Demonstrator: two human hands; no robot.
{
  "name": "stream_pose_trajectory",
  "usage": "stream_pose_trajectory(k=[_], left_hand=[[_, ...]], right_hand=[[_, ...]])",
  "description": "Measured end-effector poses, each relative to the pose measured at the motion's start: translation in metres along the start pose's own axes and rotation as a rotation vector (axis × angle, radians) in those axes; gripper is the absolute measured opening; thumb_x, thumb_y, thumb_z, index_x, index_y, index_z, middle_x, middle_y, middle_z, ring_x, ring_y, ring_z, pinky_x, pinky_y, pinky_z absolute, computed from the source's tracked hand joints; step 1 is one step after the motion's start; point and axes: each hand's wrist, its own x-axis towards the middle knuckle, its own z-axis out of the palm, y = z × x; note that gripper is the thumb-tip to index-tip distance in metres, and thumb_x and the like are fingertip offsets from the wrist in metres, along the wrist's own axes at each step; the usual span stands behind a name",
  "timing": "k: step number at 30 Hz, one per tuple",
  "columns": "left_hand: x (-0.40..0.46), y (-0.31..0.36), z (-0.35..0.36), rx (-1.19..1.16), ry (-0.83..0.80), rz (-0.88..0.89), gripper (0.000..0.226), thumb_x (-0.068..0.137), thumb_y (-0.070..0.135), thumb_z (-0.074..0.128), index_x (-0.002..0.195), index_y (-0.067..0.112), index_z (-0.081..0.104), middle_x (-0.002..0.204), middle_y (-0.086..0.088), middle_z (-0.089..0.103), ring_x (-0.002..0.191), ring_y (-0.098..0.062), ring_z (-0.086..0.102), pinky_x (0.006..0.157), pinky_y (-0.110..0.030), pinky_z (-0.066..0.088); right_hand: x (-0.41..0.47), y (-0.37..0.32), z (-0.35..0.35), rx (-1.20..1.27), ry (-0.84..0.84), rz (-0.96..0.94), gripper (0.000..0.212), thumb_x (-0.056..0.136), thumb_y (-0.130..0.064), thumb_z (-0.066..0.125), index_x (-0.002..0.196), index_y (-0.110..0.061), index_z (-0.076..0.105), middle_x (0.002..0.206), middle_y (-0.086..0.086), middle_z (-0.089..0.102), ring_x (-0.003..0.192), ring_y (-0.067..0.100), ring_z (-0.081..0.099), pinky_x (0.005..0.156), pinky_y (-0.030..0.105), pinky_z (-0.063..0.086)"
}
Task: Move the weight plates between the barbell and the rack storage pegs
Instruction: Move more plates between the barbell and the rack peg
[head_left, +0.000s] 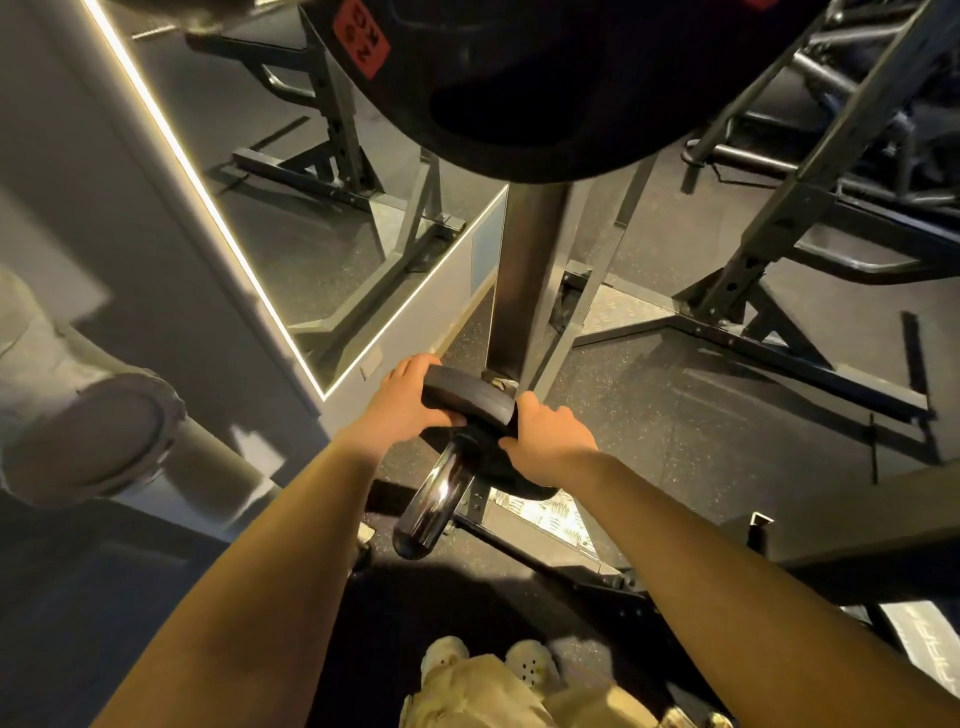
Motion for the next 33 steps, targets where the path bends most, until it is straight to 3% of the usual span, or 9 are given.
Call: stream_pose_trajectory(k=[5,11,15,17,19,21,26,30,33], left_hand=[[-0.005,0.006,0.000,0.021,0.023,-0.010,0.081,0.070,0.036,0.082,0.134,0.020,0.035,0.133,-0.004,0.041,0.122,-0.023,0.040,0.105,-0.046,0.040],[-0.023,0.032,0.005,0.273,0.072,0.079,0.083,0.076,0.046,0.074,0.141,0.017,0.031,0.144,-0.004,0.036,0.132,-0.024,0.033,0.110,-0.041,0.034],[-0.031,0.049,0.007,0.586,0.064,0.199,0.081,0.080,0.062,0.060,0.143,0.021,0.030,0.146,-0.004,0.035,0.134,-0.028,0.029,0.112,-0.046,0.030],[-0.037,0.055,0.007,0.678,0.046,0.298,0.076,0.085,0.065,0.049,0.145,0.024,0.027,0.148,-0.003,0.033,0.136,-0.030,0.026,0.113,-0.048,0.026],[-0.038,0.054,-0.001,0.678,0.037,0.396,0.068,0.088,0.065,0.042,0.144,0.028,0.030,0.145,0.000,0.037,0.134,-0.027,0.030,0.112,-0.046,0.025],[-0.030,0.047,-0.013,0.521,0.052,0.367,0.066,0.088,0.067,0.040,0.141,0.030,0.035,0.140,0.002,0.042,0.129,-0.023,0.037,0.109,-0.045,0.029],[-0.020,0.020,-0.014,0.391,-0.017,0.099,0.078,0.084,0.075,0.021,0.138,0.021,0.036,0.141,-0.005,0.042,0.126,-0.026,0.043,0.106,-0.046,0.038],[-0.028,0.023,0.000,0.367,0.079,0.088,0.076,0.087,0.068,0.026,0.142,0.017,0.033,0.144,-0.007,0.040,0.131,-0.027,0.040,0.108,-0.042,0.038],[-0.032,0.028,0.005,0.416,0.117,0.096,0.074,0.089,0.066,0.030,0.141,0.014,0.033,0.142,-0.010,0.040,0.129,-0.028,0.040,0.107,-0.040,0.037]], right_hand=[[-0.009,0.009,0.005,0.047,0.105,-0.059,0.033,0.096,-0.039,0.049,0.121,-0.019,0.040,0.113,0.007,0.056,0.104,0.028,0.051,0.084,0.038,0.046],[-0.015,0.037,0.031,0.350,0.080,-0.002,0.035,0.093,-0.037,0.056,0.123,-0.025,0.041,0.104,0.006,0.051,0.097,0.026,0.053,0.085,0.039,0.050],[-0.019,0.054,0.048,0.573,-0.037,0.034,0.034,0.092,-0.020,0.060,0.122,-0.017,0.044,0.105,0.006,0.055,0.097,0.026,0.056,0.084,0.036,0.052],[-0.019,0.062,0.057,0.776,-0.120,0.074,0.029,0.088,-0.007,0.062,0.109,-0.020,0.047,0.103,0.006,0.054,0.102,0.031,0.056,0.091,0.046,0.051],[-0.017,0.067,0.062,0.927,-0.159,0.100,0.033,0.086,0.003,0.061,0.100,-0.023,0.046,0.102,0.009,0.053,0.105,0.035,0.055,0.094,0.047,0.049],[-0.017,0.067,0.061,0.981,-0.182,0.092,0.031,0.087,0.004,0.059,0.102,-0.020,0.045,0.102,0.010,0.053,0.102,0.031,0.053,0.089,0.038,0.050],[-0.018,0.061,0.053,0.845,-0.206,0.157,0.035,0.090,-0.013,0.062,0.120,-0.013,0.043,0.113,0.010,0.054,0.104,0.025,0.055,0.093,0.040,0.051],[-0.018,0.043,0.015,0.431,-0.149,0.118,0.043,0.086,-0.036,0.067,0.119,-0.018,0.046,0.108,0.001,0.057,0.095,0.017,0.057,0.066,0.021,0.047],[-0.010,0.022,-0.015,0.328,-0.086,0.023,0.047,0.085,-0.036,0.069,0.123,-0.018,0.047,0.110,-0.002,0.054,0.099,0.017,0.055,0.078,0.025,0.046]])
